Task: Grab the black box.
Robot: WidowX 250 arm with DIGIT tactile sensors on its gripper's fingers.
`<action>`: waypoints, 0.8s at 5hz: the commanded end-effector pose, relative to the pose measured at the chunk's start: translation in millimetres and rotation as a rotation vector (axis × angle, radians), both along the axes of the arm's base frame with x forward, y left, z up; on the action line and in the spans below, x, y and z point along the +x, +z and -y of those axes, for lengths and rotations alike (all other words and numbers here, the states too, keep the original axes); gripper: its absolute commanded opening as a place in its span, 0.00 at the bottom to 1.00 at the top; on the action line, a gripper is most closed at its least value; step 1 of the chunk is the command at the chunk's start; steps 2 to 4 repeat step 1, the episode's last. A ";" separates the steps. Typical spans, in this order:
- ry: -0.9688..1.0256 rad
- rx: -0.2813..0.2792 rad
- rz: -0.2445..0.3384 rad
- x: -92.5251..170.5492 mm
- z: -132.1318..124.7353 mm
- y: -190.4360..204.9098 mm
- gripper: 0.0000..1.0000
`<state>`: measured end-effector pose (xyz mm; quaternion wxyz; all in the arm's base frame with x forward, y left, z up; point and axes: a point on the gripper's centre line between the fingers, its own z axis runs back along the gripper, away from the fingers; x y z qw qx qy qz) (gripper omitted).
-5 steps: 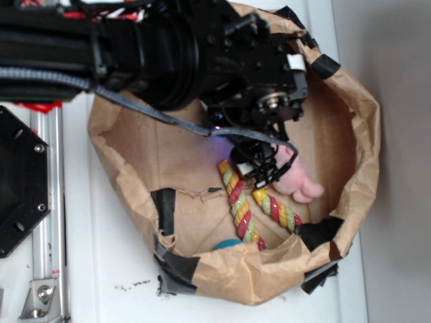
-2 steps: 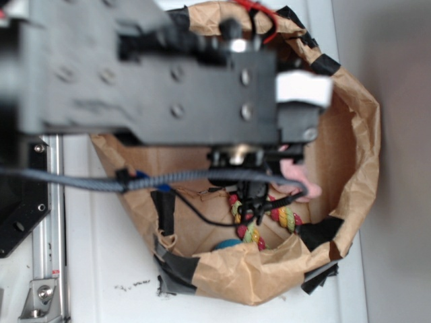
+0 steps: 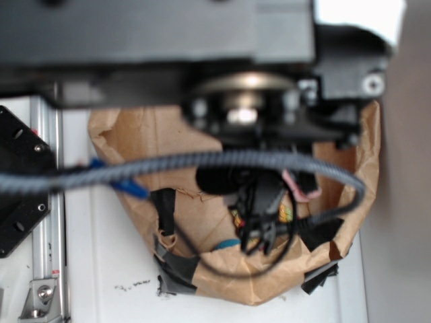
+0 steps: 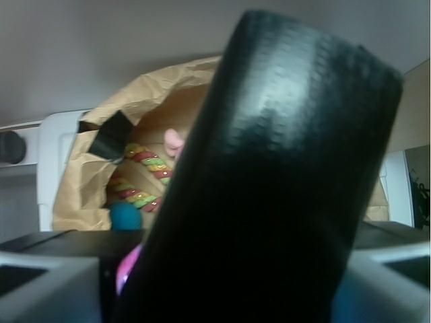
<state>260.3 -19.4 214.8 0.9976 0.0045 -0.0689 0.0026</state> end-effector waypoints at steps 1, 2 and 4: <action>-0.010 -0.038 0.027 -13.0 4.4 11.5 0.00; -0.010 -0.038 0.027 -13.0 4.4 11.5 0.00; -0.010 -0.038 0.027 -13.0 4.4 11.5 0.00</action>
